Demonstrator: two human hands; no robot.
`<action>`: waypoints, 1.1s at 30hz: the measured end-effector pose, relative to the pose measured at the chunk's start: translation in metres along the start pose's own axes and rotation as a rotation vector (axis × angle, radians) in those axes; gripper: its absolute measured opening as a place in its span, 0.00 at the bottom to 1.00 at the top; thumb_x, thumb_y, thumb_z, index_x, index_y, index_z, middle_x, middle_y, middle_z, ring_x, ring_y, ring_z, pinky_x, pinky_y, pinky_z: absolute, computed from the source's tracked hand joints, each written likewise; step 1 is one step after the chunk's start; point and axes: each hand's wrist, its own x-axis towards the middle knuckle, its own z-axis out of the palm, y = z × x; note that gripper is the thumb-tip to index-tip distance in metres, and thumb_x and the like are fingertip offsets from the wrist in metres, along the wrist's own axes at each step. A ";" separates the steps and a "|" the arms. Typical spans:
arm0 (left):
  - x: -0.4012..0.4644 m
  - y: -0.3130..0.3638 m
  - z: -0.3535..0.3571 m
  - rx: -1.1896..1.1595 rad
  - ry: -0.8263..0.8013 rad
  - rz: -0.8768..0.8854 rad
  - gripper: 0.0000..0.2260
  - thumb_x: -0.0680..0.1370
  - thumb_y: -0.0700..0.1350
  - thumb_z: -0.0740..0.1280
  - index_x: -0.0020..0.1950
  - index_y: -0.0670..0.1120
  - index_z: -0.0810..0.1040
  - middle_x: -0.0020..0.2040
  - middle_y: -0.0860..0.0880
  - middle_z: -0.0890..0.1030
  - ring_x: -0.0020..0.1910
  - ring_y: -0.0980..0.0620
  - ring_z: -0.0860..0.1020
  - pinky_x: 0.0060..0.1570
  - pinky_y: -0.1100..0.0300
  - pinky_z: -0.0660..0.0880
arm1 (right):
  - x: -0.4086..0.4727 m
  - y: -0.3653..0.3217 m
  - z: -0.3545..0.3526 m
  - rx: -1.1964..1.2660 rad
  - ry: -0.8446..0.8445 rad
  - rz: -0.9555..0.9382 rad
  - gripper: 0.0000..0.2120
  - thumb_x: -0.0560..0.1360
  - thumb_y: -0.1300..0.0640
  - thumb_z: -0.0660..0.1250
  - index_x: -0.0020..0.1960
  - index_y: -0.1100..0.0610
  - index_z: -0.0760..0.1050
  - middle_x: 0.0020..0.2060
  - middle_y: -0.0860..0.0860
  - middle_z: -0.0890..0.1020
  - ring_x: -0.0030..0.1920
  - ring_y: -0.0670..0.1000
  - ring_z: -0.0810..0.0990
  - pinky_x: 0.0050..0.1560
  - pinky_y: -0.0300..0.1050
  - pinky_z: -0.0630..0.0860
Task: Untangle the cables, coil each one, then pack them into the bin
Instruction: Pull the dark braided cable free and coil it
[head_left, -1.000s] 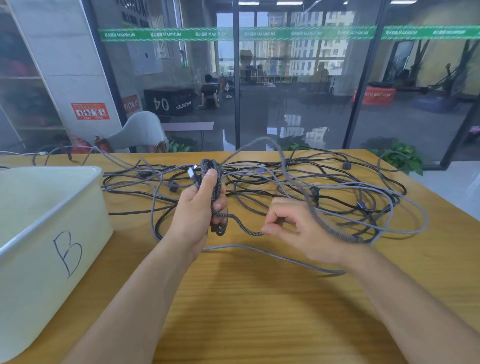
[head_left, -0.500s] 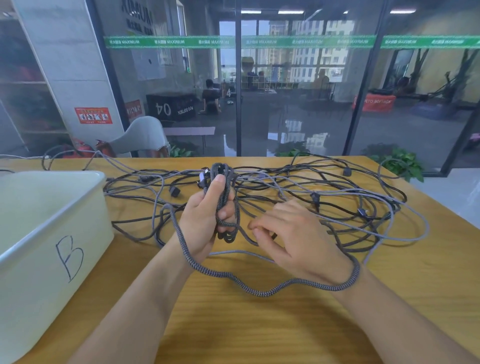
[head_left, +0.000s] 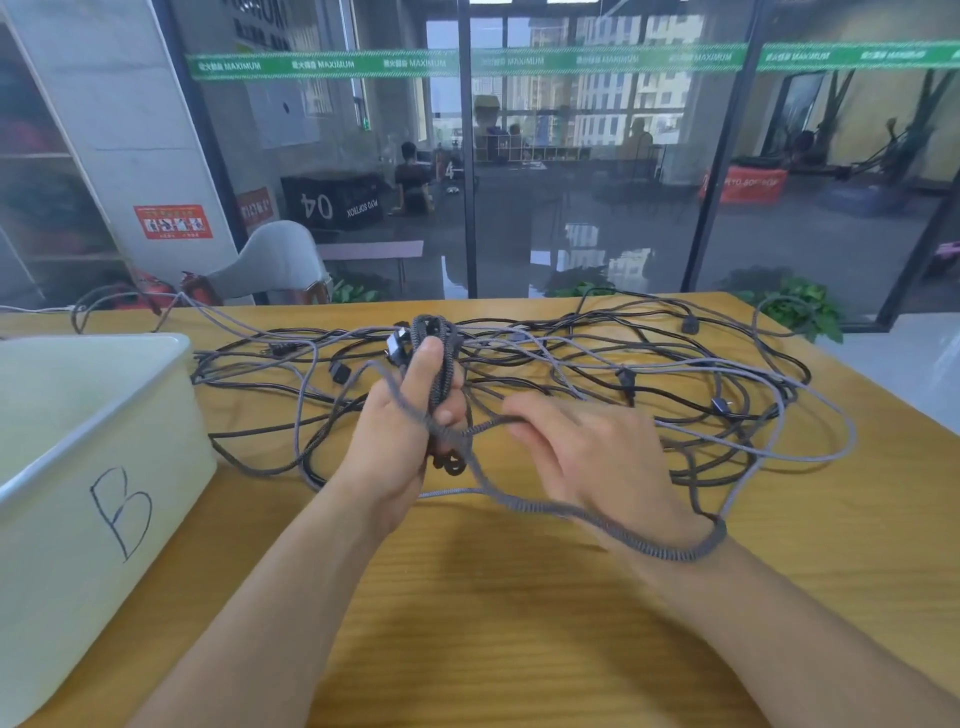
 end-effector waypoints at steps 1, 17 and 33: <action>0.001 0.002 -0.001 -0.056 0.026 -0.007 0.20 0.87 0.56 0.57 0.44 0.44 0.74 0.28 0.50 0.64 0.28 0.51 0.62 0.34 0.54 0.62 | 0.000 -0.003 -0.001 -0.097 0.137 -0.056 0.07 0.82 0.54 0.67 0.52 0.53 0.83 0.36 0.43 0.83 0.31 0.47 0.77 0.28 0.44 0.70; -0.006 0.018 -0.005 -0.368 -0.134 -0.024 0.20 0.86 0.57 0.56 0.41 0.46 0.72 0.24 0.55 0.59 0.19 0.57 0.58 0.25 0.63 0.64 | -0.016 -0.016 0.027 0.338 -0.215 -0.014 0.07 0.86 0.49 0.60 0.58 0.51 0.72 0.29 0.44 0.75 0.27 0.44 0.71 0.29 0.37 0.68; -0.022 0.027 0.009 -0.345 -0.326 -0.120 0.19 0.80 0.57 0.59 0.35 0.48 0.73 0.24 0.53 0.50 0.21 0.53 0.49 0.27 0.58 0.53 | -0.006 0.049 -0.019 1.099 -1.168 0.487 0.15 0.84 0.45 0.61 0.46 0.52 0.80 0.35 0.49 0.66 0.36 0.51 0.60 0.37 0.42 0.60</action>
